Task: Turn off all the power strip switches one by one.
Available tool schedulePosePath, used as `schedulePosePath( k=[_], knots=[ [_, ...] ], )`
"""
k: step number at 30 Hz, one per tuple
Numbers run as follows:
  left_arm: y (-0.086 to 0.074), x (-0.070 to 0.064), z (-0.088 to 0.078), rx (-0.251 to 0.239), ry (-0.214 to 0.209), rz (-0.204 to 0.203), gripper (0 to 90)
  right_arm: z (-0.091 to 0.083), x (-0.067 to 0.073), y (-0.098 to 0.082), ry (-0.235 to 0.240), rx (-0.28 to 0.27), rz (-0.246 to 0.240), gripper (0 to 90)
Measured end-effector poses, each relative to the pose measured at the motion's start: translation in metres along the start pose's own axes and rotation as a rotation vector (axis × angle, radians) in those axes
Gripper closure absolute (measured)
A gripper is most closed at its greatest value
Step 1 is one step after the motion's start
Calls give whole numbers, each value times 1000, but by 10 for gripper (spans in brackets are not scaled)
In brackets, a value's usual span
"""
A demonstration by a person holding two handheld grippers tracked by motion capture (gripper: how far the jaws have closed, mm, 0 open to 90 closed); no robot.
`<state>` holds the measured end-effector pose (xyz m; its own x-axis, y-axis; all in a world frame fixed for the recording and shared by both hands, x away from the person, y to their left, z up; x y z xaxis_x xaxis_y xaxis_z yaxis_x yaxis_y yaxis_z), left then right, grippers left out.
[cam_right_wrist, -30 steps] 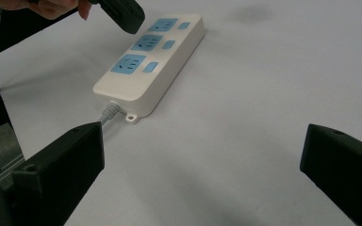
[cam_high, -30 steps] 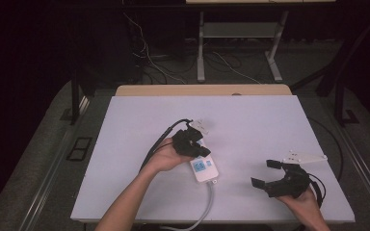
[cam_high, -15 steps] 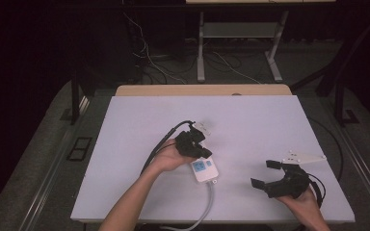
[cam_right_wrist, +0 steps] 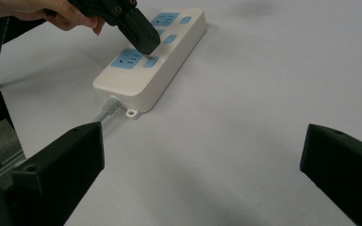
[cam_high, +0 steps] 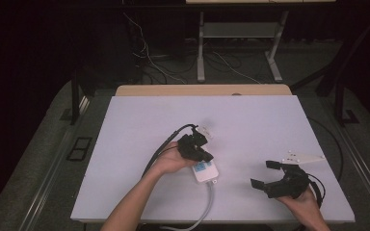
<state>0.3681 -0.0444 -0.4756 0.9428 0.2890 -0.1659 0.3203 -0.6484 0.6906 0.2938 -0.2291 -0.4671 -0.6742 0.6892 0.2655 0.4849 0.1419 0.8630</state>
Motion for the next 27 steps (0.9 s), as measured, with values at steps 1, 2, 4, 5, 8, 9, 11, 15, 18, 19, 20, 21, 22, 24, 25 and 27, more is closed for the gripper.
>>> schedulePosePath(
  k=[1,2,4,5,8,9,11,15,18,19,20,21,22,24,25,27],
  knots=[
    [0,0,1,1,1,-2,889,0,0,0,-1,1,-1,0],
    [-1,-1,1,5,-3,0,889,0,0,0,-1,1,-1,0],
    [-2,-1,3,13,0,5,889,0,0,0,-1,2,-1,0],
    [-2,-1,4,16,0,6,889,0,0,0,-1,2,-2,0],
    [-2,-1,5,15,-3,5,889,0,0,0,-1,2,-3,0],
    [-2,-1,5,15,-1,5,889,0,0,0,-1,2,-2,0],
    [-2,-1,4,19,2,13,890,0,0,0,-1,2,-3,0],
    [-2,-2,5,17,3,15,890,0,0,-1,0,4,-4,0],
    [-3,-2,5,8,2,10,890,0,0,-1,0,3,-5,0],
    [-3,-2,5,5,-1,3,890,0,1,0,0,3,-5,0],
    [-3,-1,5,6,-7,1,891,0,1,-1,0,4,-6,0],
    [-3,-1,5,6,-13,-3,892,0,1,-1,0,5,-6,0],
    [-3,0,5,3,-18,-8,892,0,1,-1,-1,3,-7,0],
    [-4,0,5,-2,-29,-3,893,0,1,0,-1,2,-11,0],
    [-4,0,5,-5,-32,-3,893,0,1,0,-1,1,-12,0],
    [-4,0,5,0,-30,1,895,0,1,0,-2,1,-10,0]
  ],
)
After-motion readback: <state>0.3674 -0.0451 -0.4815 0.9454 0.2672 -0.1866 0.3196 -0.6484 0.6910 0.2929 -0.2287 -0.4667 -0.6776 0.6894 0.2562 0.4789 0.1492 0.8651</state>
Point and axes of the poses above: each handheld gripper's, and its own axes: z roughly forward along the jaws, y roughly out of its top, x roughly to its left, the point moved 9 cm from there along z, roughly forward along the jaws, and after that the axes turned 8 degrees about -x, right-handed, at the moved point
